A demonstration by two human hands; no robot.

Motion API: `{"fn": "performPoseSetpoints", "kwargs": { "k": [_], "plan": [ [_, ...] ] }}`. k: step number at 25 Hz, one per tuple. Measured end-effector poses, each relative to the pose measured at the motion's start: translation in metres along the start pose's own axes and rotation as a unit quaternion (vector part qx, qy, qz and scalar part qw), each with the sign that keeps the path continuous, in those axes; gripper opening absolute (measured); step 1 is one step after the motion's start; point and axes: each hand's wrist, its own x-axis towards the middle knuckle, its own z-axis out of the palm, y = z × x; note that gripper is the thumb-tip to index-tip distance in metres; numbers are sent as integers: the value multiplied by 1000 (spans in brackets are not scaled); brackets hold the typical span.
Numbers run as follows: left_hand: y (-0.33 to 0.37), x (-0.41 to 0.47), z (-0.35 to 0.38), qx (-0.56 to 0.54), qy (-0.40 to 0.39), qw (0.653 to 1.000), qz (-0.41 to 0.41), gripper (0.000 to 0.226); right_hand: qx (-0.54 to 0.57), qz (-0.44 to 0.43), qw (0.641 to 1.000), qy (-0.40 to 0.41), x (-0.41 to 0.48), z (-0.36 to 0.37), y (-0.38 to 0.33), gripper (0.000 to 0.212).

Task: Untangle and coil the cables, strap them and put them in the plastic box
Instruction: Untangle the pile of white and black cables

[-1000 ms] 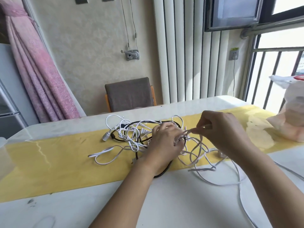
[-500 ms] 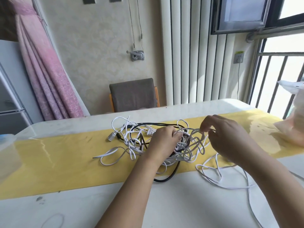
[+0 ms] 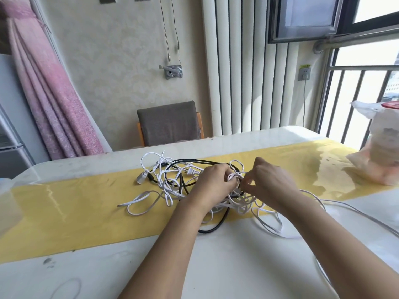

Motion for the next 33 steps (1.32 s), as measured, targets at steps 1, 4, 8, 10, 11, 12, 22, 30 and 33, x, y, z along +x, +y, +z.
{"fn": "performPoseSetpoints", "kwargs": {
  "k": [1, 4, 8, 10, 11, 12, 22, 30, 33],
  "plan": [
    [1, -1, 0, 6, 1, 1000, 2, 12, 6, -5, 1000, -7, 0, -1, 0, 16],
    [2, -3, 0, 19, 5, 1000, 6, 10, 17, -33, 999, -29, -2, -4, 2, 12],
    [4, -5, -1, -4, 3, 1000, 14, 7, -18, -31, 999, -36, -1, 2, -2, 17],
    [6, -6, 0, 15, 0, 999, 40, 17, -14, -26, 999, -19, -1, 7, -4, 19],
    [6, -5, 0, 41, -2, 998, 48, 21, 7, -24, 1000, -9, -2, 7, -3, 17],
    [7, -5, -1, 64, 0, 997, 48, 24, 44, -18, 999, 4, -2, 6, -1, 16],
    [16, -5, -32, 110, 77, 991, 8, 45, 549, 58, 831, 68, -2, -20, 12, 14],
    [18, -9, -32, -7, 20, 996, 89, 24, 550, -8, 831, 84, -7, -23, 10, 10],
    [19, -10, -32, -61, -1, 994, 88, 17, 510, -43, 853, 105, -10, -31, 16, 9]
  ]
}}
